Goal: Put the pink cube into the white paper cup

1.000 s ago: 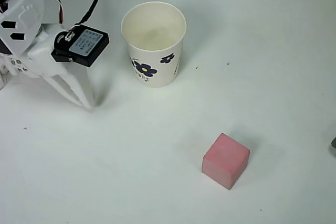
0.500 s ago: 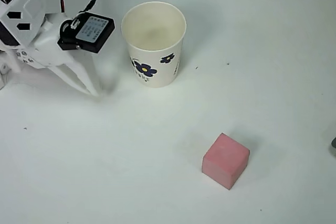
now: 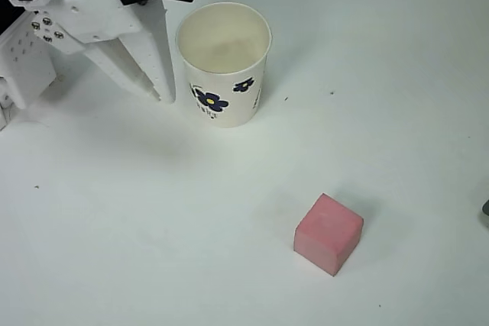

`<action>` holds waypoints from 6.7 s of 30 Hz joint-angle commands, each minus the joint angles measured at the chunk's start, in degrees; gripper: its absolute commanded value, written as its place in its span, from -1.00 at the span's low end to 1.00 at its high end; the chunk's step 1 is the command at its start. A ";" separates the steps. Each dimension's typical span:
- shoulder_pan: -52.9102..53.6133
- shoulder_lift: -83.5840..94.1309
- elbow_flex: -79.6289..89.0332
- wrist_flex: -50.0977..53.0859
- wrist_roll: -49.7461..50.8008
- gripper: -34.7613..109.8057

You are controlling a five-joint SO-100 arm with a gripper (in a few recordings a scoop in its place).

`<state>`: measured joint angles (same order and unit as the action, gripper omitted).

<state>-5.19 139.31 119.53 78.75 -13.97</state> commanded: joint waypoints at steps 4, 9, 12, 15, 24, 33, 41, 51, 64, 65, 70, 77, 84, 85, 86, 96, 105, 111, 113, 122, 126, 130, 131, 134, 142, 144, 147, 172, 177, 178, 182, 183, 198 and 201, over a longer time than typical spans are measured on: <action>-0.44 -8.61 -14.24 1.41 -2.55 -0.52; -0.97 -18.81 -22.76 1.41 -4.39 -0.52; -1.41 -25.22 -28.21 1.76 -5.01 -0.52; -2.11 -30.76 -33.05 2.02 -5.19 -0.52; -3.69 -43.24 -40.96 1.76 -4.92 -0.52; -3.96 -48.78 -43.15 1.67 0.00 -0.52; -4.57 -58.18 -52.73 1.93 2.02 -0.52; -5.01 -68.55 -68.55 7.73 1.58 -0.51; -4.92 -75.23 -79.37 13.18 0.62 -0.18; -4.92 -75.41 -79.37 13.18 0.62 -0.15; -5.01 -78.31 -82.00 13.18 -0.53 -0.14; -5.01 -90.62 -102.57 19.16 -3.87 -0.08; -5.10 -99.32 -114.96 22.68 -4.57 -0.08; -5.10 -99.32 -114.96 22.68 -4.57 -0.07; -5.10 -99.23 -114.96 22.68 -4.66 -0.06; -4.48 -100.20 -115.58 22.68 -4.75 -0.05; -3.96 -105.03 -120.32 22.68 -4.83 -0.03; -3.69 -106.00 -122.08 22.68 -4.83 -0.03; -3.60 -106.61 -123.40 22.68 -5.01 0.03; -3.16 -108.11 -124.89 22.68 -5.10 0.03; -3.34 -110.30 -127.09 22.68 -4.83 0.03; -3.69 -111.80 -127.44 22.59 -4.31 0.03; -3.78 -112.24 -127.44 22.59 -4.22 0.03; -4.04 -113.55 -128.23 22.59 -4.13 0.03; -5.01 -113.03 -128.23 22.68 -3.78 -0.25; -5.36 -112.32 -128.23 22.68 -3.78 -0.28; -5.98 -110.65 -128.23 22.68 -3.87 -0.34; -11.07 -58.01 -77.26 22.94 -1.85 -0.34; -13.80 -45.97 -68.12 22.94 -0.70 -0.34; -14.41 -43.86 -66.36 22.94 -0.53 -0.34; -17.31 -35.86 -58.27 22.94 1.49 -0.34; -18.02 -34.19 -56.34 22.94 2.29 -0.34; -29.18 -24.26 -38.76 22.85 12.48 -0.34; -30.50 -23.03 -35.95 22.76 13.80 -0.34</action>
<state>-33.57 109.51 82.27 100.90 -0.97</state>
